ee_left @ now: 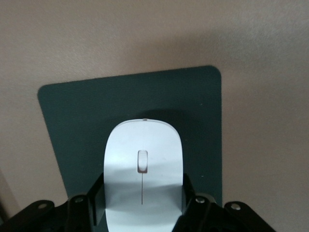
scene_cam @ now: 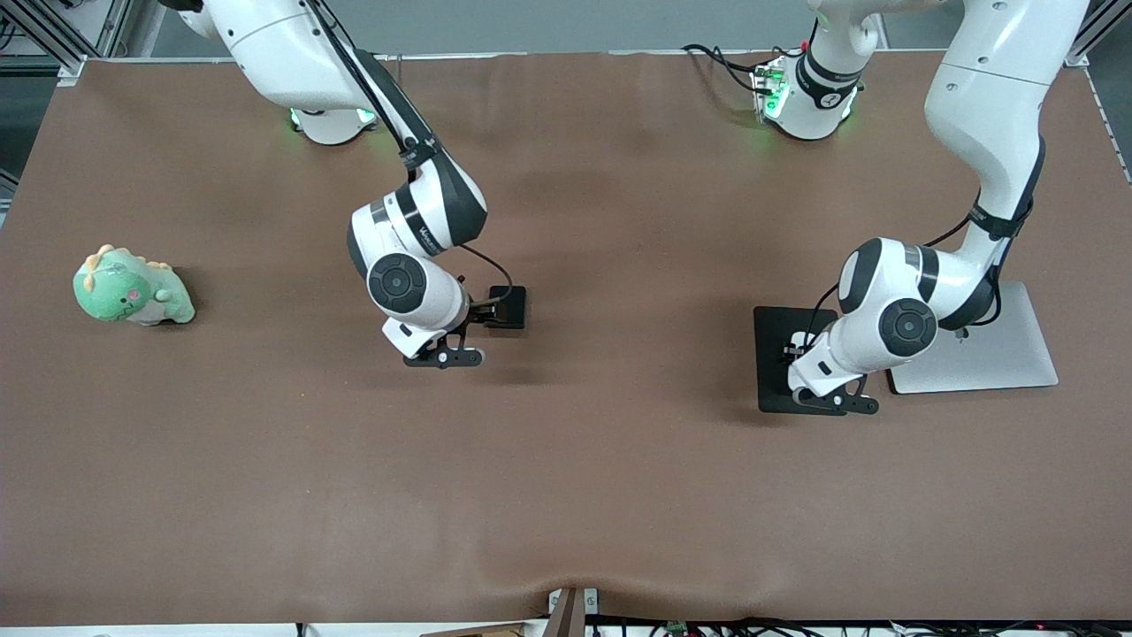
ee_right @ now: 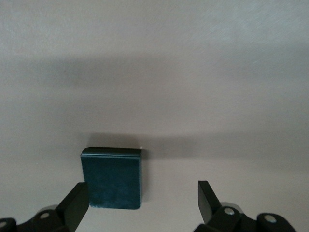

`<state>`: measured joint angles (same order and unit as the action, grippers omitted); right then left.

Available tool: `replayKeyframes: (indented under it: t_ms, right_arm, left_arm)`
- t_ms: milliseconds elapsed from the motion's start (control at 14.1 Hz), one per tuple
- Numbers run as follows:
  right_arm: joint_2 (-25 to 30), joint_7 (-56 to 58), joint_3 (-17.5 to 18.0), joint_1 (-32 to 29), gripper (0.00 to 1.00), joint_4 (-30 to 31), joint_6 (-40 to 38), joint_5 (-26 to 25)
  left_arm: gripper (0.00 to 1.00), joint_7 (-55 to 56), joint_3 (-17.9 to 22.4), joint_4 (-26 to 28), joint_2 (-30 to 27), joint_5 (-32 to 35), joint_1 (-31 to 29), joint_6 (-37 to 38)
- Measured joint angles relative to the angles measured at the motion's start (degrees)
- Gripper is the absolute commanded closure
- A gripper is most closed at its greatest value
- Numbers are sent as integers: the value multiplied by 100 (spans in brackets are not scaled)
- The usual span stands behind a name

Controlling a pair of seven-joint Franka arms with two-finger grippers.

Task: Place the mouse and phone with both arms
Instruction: 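Lower the mouse onto the pad while the right gripper grasps the phone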

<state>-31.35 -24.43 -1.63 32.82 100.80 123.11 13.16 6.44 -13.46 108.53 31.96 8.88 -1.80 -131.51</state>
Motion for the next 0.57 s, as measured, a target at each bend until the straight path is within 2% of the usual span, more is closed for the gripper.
replayKeyframes:
  t_ms: [212,283,354,424,495,566]
  right_arm:
    - [-48,-272,5,169,0,159,242,53]
    - [-63,-345,6,217,0,190,270,57]
    - [-76,-413,7,264,0,226,319,61]
    - [-86,-454,8,307,0,269,394,64]
    - [-96,-474,9,348,0,311,471,67]
    - [-108,-492,11,388,0,355,548,70]
  left_arm:
    - [100,0,-3,0,110,9,27,-87]
    - [90,0,-4,0,147,41,28,-112]
    - [62,0,-4,0,179,106,27,-126]
    - [40,0,-4,-1,204,134,27,-131]
    - [7,0,-4,-2,222,139,27,-136]
    - [0,0,-4,-3,233,145,27,-147]
